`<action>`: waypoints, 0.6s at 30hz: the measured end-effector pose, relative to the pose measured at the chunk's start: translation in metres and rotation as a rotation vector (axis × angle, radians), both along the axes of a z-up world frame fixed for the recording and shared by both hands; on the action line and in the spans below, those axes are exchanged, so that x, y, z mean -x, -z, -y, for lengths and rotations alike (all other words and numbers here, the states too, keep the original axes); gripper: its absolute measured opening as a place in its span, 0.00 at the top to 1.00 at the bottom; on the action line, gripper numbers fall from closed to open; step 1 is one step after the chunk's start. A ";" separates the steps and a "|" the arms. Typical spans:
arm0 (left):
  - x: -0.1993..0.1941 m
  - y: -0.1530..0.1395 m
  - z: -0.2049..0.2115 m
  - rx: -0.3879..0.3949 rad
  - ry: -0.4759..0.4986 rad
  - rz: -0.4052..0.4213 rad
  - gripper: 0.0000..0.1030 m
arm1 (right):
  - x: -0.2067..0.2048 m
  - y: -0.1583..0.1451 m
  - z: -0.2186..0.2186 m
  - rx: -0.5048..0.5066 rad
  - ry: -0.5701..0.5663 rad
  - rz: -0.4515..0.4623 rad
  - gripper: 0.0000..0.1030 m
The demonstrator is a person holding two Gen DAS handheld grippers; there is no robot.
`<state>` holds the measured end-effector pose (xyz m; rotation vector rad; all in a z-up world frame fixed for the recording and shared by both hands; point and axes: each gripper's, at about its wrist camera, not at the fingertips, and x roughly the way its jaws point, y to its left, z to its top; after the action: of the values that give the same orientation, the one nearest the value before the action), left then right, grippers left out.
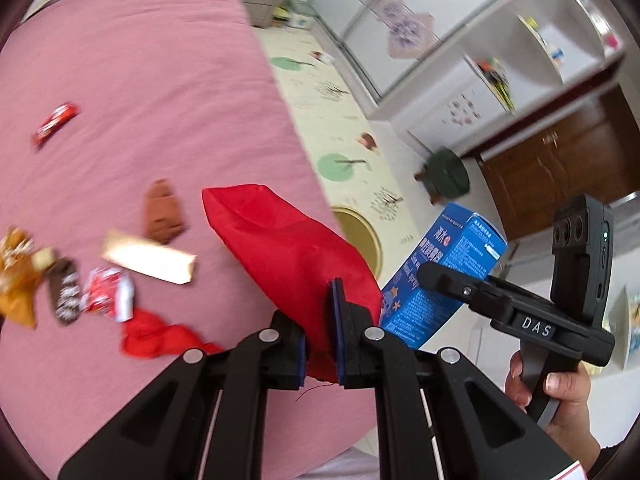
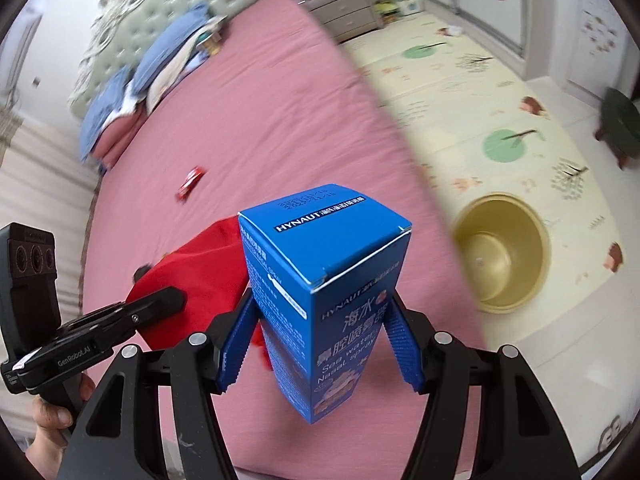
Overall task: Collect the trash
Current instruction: 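Carry both items over the yellow bin and open both tools to drop them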
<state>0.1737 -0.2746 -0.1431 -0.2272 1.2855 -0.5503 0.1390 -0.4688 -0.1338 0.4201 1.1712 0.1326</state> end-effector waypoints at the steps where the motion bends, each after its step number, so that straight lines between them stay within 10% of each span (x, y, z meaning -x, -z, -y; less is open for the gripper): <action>1: -0.002 0.003 0.011 0.000 0.018 -0.004 0.90 | 0.001 0.001 0.014 0.006 0.020 -0.001 0.41; 18: -0.036 0.059 0.224 -0.034 0.379 -0.036 0.90 | -0.001 0.048 0.201 0.116 0.274 -0.057 0.41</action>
<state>0.2093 -0.4990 -0.2019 0.0382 1.3807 -0.8488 0.1399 -0.6696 -0.1817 0.4798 1.1589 -0.1856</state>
